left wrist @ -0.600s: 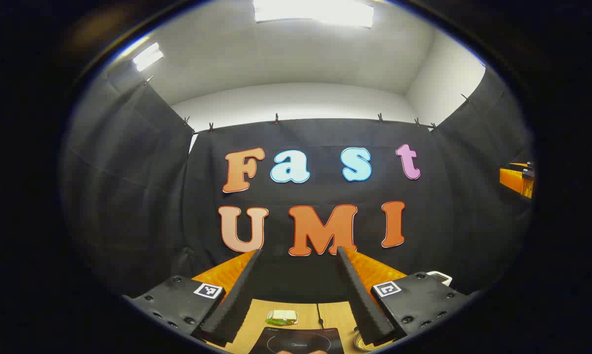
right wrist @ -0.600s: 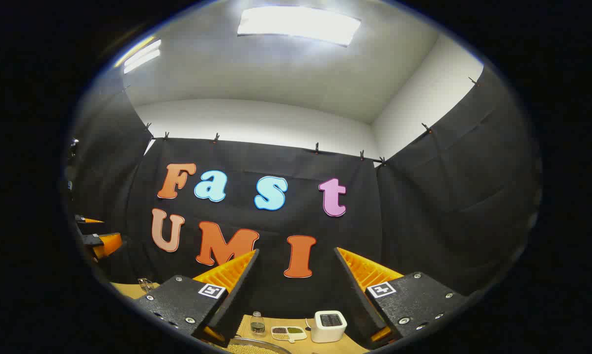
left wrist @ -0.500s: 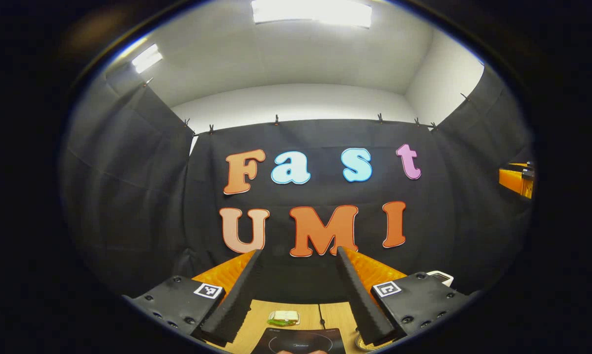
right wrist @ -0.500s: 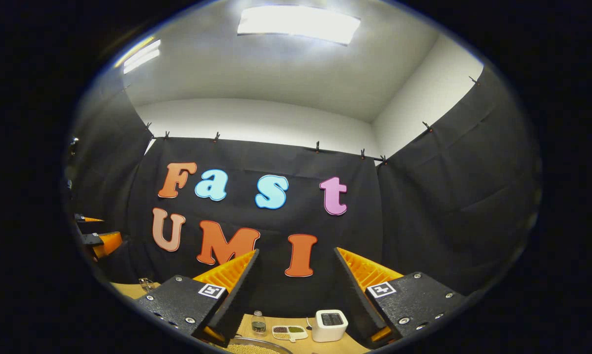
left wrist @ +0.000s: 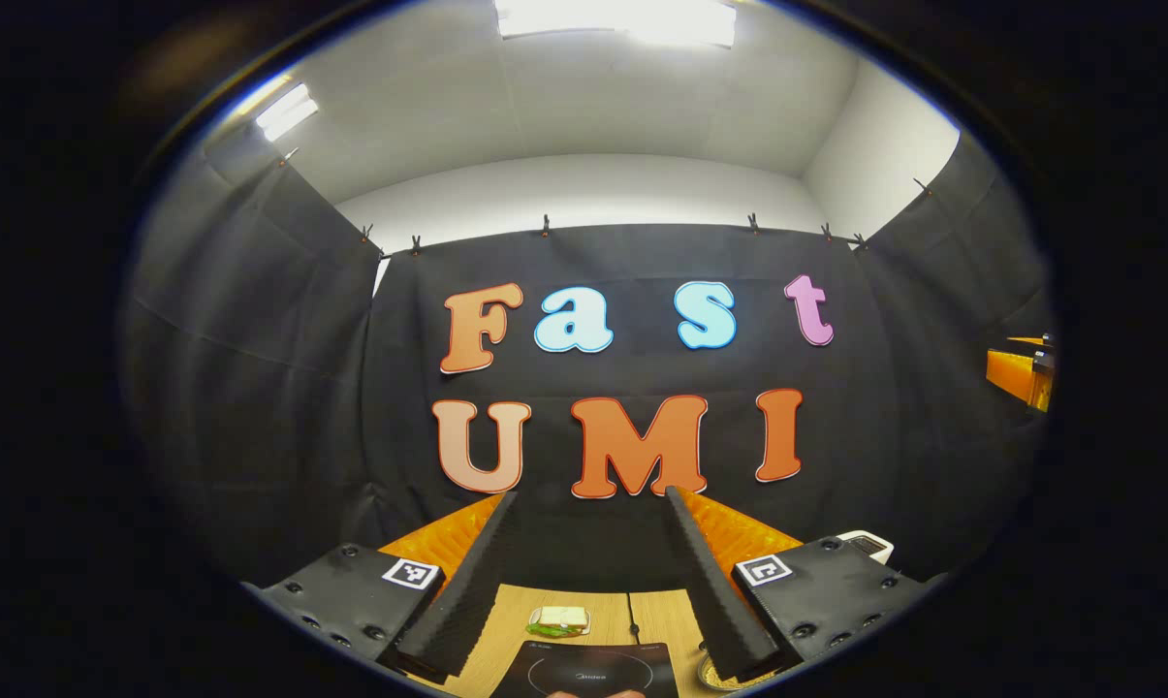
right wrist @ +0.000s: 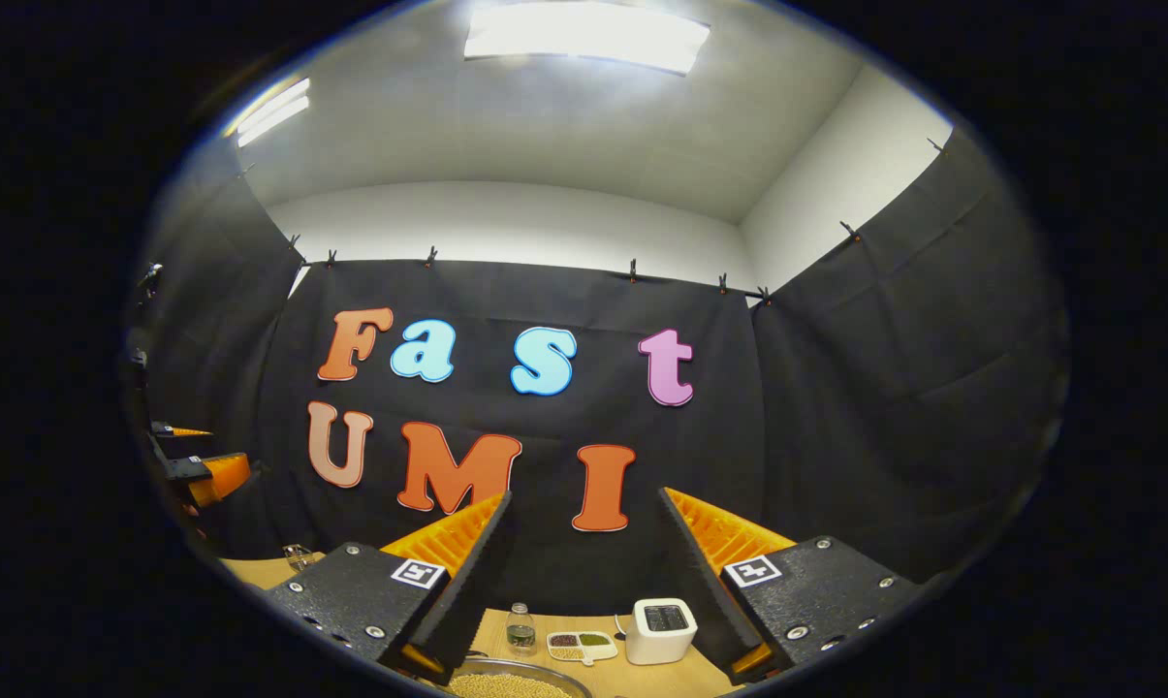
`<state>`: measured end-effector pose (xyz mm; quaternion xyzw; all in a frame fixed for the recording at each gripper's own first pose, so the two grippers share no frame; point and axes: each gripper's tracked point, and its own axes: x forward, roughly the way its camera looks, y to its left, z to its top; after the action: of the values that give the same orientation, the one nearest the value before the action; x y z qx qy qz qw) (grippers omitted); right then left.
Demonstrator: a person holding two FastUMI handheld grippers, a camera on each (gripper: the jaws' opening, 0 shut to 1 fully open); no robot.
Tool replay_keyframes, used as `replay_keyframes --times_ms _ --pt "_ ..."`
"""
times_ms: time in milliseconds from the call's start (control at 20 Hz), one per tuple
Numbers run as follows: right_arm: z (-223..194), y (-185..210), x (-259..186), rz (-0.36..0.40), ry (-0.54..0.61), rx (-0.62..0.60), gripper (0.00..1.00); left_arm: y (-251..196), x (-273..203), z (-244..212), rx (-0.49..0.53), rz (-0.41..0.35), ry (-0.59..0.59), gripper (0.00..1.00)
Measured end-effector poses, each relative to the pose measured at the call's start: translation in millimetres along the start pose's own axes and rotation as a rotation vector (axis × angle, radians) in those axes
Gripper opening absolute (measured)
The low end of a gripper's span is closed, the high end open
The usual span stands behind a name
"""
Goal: First push the handle of the pot to place it horizontally, then grasp the pot with both hands and set it on the induction cooktop.
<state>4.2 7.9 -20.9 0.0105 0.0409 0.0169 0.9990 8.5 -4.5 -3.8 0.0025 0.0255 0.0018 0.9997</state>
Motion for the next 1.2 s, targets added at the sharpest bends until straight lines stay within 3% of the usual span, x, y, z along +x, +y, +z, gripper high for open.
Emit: replay_keyframes --times_ms 550,600,650,700,850,1200 --pt "-29.5 6.2 -0.3 0.06 0.133 0.036 0.89 -7.3 9.2 -9.3 0.031 -0.007 0.07 0.99" --pt "-33.4 7.8 -0.3 0.064 0.145 0.039 0.89 -8.4 8.7 -10.7 0.03 -0.011 0.077 0.93" --pt "-38.3 8.9 -0.7 0.07 0.162 0.039 0.89 -6.8 9.2 -12.8 0.034 -0.01 0.084 0.99" --pt "-42.5 11.0 -1.5 0.078 0.178 0.039 0.9 -4.8 9.1 -13.2 0.035 -0.008 0.086 0.95" --pt "-51.4 11.9 -1.2 0.087 0.221 0.046 0.9 -2.0 11.2 -11.3 0.04 0.007 0.081 0.99" --pt "-55.2 11.0 -5.9 0.092 0.226 0.046 0.9 -4.2 7.2 -4.7 0.015 0.009 0.054 0.98"
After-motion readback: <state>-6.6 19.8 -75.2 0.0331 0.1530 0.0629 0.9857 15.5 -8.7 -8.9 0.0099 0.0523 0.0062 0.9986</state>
